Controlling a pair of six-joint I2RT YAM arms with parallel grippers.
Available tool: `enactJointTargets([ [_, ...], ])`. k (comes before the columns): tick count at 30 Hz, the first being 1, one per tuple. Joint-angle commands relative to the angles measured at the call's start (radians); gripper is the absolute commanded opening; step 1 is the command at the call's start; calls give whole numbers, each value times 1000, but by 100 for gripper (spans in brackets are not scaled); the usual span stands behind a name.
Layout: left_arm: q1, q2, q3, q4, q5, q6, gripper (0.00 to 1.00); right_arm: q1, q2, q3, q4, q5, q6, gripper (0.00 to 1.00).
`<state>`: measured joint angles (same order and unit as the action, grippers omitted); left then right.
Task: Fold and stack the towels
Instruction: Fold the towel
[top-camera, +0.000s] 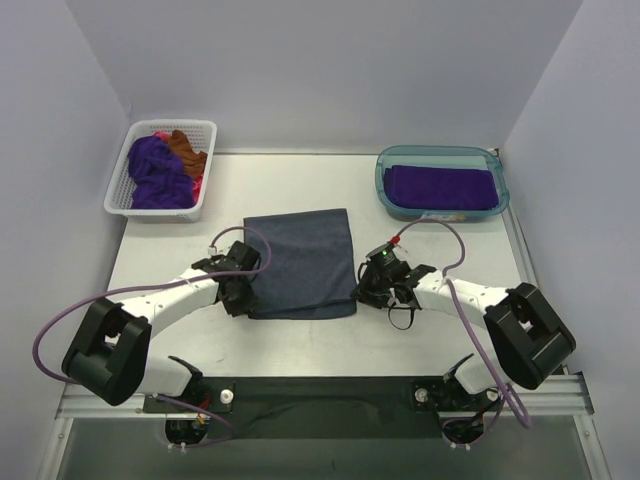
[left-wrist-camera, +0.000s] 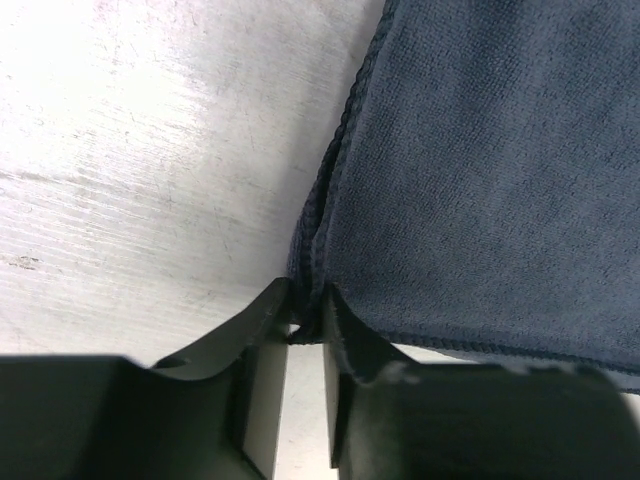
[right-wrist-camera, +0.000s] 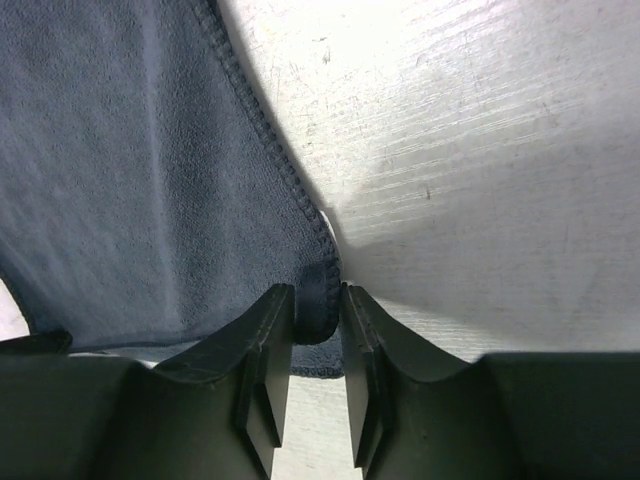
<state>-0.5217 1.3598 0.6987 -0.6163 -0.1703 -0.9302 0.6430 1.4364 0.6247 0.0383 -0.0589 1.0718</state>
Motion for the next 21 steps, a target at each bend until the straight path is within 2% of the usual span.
enactJointTargets([
  [1, 5, -28, -14, 33, 9, 11, 27, 6, 2, 33, -34, 27, 22, 25],
  [5, 5, -28, -27, 46, 18, 11, 22, 6, -8, 44, -69, 40, 10, 15],
  [8, 6, -27, -34, 53, 25, 11, 16, 6, -19, 58, -86, 47, 2, 0],
  [15, 18, -37, -53, 78, 48, 8, 8, 15, -57, 108, -141, 53, -7, 0],
  [21, 48, -54, -77, 90, 75, 7, 7, 43, -108, 129, -198, 54, 20, 0],
])
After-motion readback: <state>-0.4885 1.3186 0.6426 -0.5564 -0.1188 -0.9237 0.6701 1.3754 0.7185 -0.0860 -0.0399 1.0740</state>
